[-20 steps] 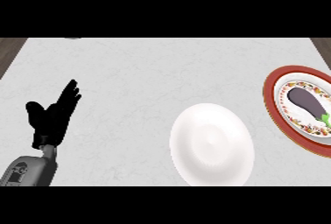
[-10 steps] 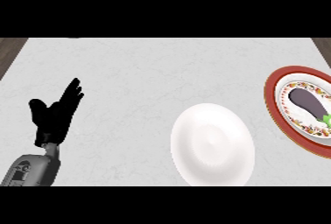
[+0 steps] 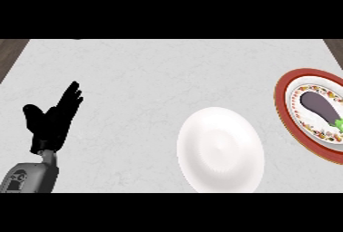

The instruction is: Pick the eggplant from the plate and place it in the plate

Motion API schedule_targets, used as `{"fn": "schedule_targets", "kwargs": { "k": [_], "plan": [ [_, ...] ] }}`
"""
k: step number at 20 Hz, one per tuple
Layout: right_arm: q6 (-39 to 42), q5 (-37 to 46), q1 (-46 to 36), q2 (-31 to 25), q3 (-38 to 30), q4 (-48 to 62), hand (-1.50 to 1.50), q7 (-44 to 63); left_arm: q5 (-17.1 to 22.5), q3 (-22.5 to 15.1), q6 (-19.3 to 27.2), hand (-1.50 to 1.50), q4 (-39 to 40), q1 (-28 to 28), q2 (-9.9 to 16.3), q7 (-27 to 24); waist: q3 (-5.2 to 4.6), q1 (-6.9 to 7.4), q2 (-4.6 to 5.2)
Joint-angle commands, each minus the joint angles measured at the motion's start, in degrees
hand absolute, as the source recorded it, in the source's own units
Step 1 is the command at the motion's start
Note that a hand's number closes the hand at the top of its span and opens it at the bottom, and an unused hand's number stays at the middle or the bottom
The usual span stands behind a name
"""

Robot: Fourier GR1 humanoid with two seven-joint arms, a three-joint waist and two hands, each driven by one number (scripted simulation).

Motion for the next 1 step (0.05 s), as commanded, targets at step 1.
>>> {"fn": "schedule_targets", "kwargs": {
  "k": [1],
  "plan": [
    [5.26,0.41,0.37,-4.46,-2.32,5.23,-1.50,-1.39,-0.26,0.46,-0.65,0.00,-1.14,-0.53,-0.68,2.25,0.00,-0.05,-0.02]
  ]
}}
